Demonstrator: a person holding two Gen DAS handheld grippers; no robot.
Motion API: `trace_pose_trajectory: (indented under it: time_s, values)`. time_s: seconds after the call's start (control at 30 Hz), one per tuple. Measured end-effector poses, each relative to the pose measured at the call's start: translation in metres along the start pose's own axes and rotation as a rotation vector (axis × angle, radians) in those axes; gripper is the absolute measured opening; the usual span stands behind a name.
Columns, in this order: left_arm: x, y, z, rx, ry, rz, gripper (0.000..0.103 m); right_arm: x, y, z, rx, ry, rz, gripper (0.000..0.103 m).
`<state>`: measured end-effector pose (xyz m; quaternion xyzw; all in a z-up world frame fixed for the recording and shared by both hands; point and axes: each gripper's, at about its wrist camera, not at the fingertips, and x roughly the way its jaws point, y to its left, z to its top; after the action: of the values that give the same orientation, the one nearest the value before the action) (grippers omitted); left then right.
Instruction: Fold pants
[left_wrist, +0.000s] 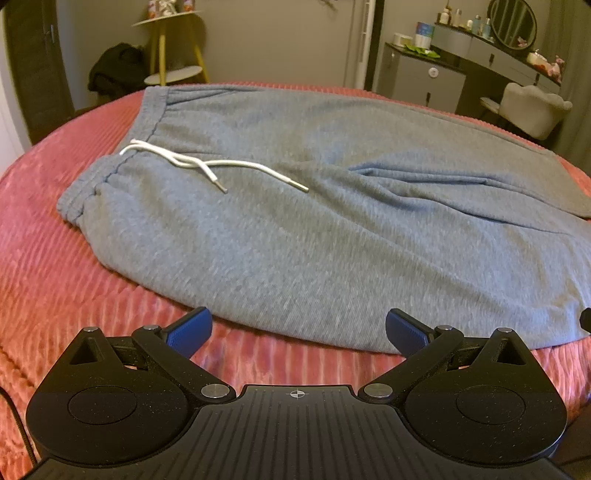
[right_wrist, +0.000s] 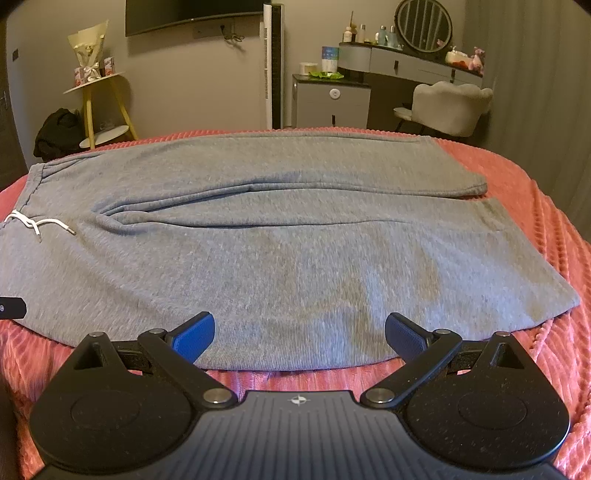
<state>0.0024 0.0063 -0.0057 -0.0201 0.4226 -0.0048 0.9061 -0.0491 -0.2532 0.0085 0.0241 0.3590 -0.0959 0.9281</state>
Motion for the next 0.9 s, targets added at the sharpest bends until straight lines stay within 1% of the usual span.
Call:
trace_pose_trajectory:
  time_s: [0.9]
  values:
    - [0.0009,0.0018,-0.0002,-0.011,0.005,0.002,0.103,-0.0001,-0.0012,0.0006,0.009,0.001,-0.004,0.099]
